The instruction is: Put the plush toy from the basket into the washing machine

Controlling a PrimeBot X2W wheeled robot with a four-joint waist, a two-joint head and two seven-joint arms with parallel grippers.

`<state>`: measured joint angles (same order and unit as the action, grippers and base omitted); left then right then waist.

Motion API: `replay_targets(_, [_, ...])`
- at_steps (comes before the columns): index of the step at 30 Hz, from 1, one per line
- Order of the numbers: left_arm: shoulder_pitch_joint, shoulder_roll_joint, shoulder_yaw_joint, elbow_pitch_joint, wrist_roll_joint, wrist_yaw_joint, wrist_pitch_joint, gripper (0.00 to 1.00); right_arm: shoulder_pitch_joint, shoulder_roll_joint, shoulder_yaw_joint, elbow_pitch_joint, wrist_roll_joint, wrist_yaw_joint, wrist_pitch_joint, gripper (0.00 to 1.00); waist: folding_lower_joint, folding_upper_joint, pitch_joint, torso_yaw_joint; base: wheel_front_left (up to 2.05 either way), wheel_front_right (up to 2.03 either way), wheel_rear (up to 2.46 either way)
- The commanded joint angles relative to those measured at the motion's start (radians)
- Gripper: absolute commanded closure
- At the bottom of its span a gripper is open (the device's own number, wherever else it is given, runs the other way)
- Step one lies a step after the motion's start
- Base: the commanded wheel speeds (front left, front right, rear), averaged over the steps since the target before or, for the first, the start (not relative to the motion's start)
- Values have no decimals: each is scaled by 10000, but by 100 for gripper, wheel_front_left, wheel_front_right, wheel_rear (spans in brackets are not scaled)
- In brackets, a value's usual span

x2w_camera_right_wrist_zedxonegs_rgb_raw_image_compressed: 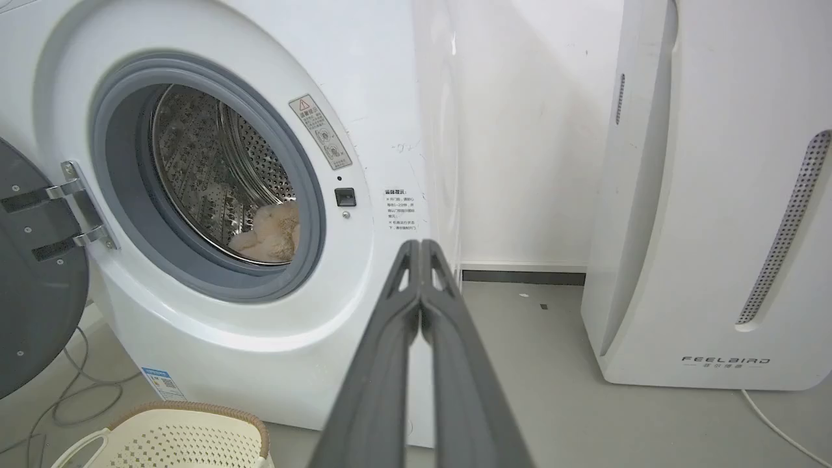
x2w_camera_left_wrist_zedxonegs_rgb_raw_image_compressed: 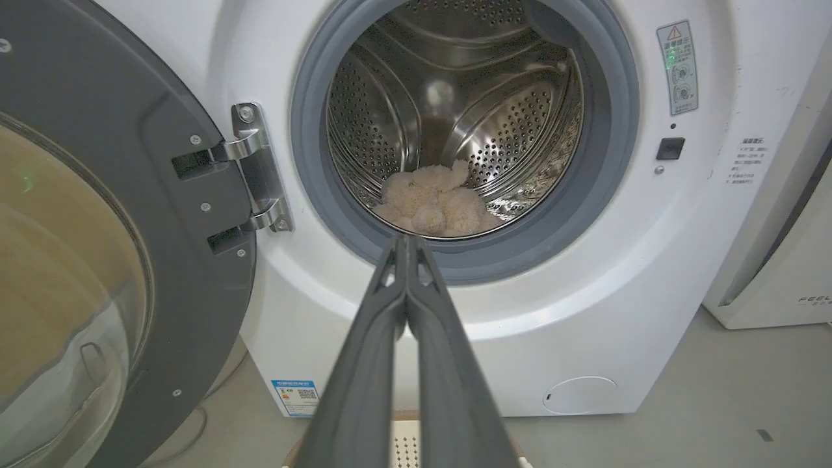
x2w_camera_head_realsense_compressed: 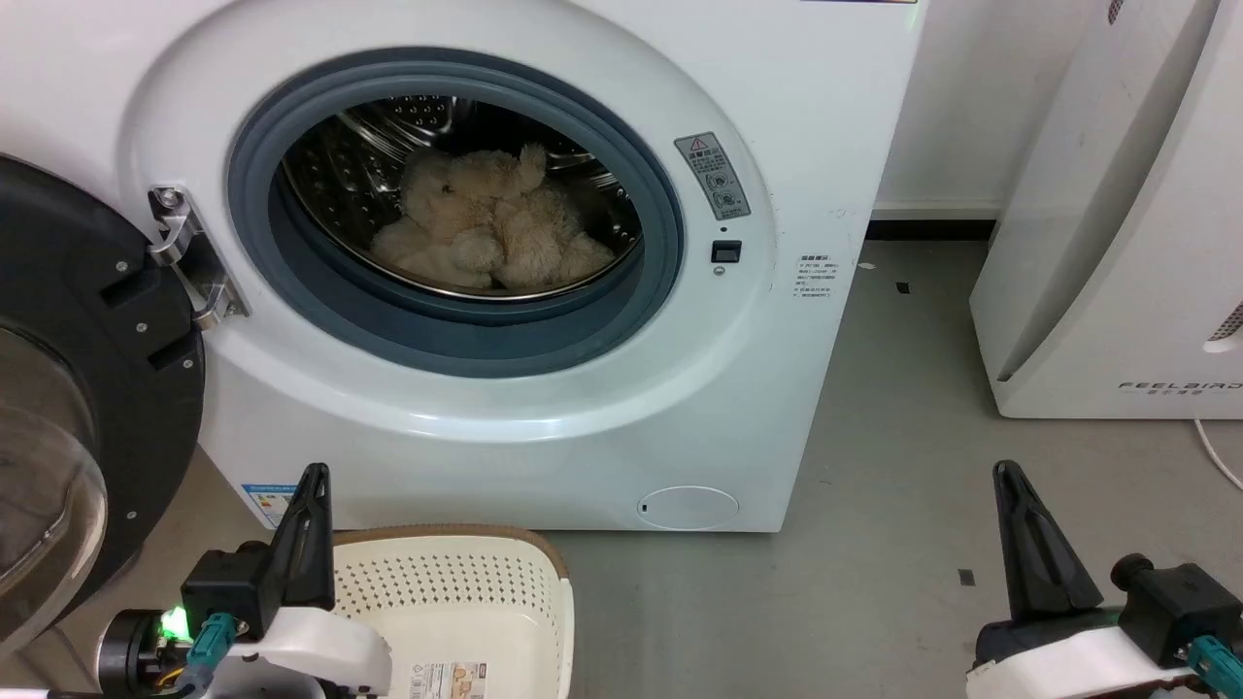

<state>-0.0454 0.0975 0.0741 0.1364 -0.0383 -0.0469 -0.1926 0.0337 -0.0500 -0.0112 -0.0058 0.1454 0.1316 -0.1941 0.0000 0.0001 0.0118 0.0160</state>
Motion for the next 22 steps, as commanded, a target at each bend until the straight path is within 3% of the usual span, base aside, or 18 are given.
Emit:
replay_targets(1, [119,-59,-51,-104,61,65,82,100,-91,-1,19,15,-127,-3,89,100,0,-1,-4,-5,0,0,0])
replay_targets(22, [204,-164,-227,-425,143,168,553,100,-154,-1,43,26,-466,-4,562,100,0,-1,-33,-45,0,0,0])
